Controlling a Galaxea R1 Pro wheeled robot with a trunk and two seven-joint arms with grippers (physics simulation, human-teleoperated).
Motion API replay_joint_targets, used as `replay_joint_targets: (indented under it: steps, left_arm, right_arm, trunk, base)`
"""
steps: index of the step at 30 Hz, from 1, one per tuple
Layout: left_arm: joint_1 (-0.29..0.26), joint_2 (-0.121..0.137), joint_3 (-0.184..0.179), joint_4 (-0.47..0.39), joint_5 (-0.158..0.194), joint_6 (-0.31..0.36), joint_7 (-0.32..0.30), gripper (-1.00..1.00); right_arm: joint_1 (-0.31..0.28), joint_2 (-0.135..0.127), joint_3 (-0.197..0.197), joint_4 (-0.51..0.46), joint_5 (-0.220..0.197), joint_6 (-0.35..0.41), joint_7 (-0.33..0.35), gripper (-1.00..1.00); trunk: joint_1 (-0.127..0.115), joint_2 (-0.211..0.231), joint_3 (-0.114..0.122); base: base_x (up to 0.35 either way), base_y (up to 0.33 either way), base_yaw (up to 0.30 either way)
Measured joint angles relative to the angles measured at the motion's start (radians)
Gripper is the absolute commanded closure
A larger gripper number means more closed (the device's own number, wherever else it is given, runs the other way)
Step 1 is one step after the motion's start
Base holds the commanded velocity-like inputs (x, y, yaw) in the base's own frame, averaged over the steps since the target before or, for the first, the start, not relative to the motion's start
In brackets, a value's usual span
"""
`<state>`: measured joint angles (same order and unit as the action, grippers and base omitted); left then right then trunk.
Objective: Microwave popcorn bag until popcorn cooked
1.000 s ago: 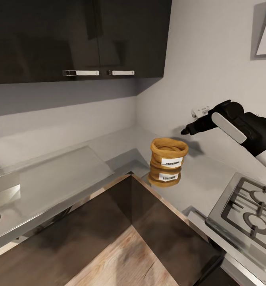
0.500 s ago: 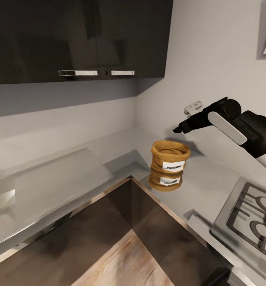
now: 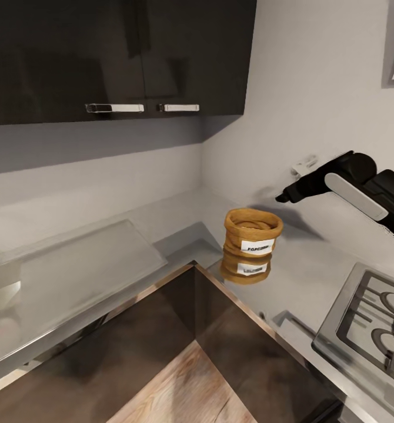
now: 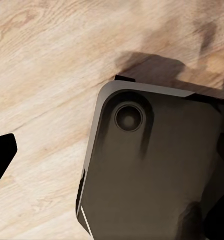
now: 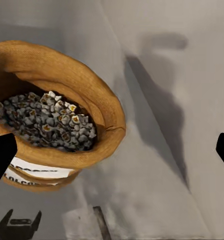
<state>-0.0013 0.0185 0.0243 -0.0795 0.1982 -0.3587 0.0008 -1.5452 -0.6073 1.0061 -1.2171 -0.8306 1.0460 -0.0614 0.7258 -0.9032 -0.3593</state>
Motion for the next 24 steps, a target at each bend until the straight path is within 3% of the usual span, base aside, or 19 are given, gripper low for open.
replay_joint_targets:
  steps: [4, 24]
  left_arm:
    - [0.000, 0.000, 0.000, 0.000, 0.000, -0.001, 0.000, -1.00]
    - [0.000, 0.000, 0.001, 0.002, 0.002, 0.001, 0.000, -1.00]
  right_arm:
    - [0.000, -0.015, 0.002, 0.019, -0.016, 0.000, -0.022, -1.00]
    - [0.000, -0.003, 0.003, 0.049, -0.019, 0.000, -0.055, -1.00]
  trunk:
    - [0.000, 0.000, 0.000]
    - [0.000, 0.000, 0.000]
  base:
    - [0.036, 0.000, 0.000]
    - [0.105, -0.012, 0.000]
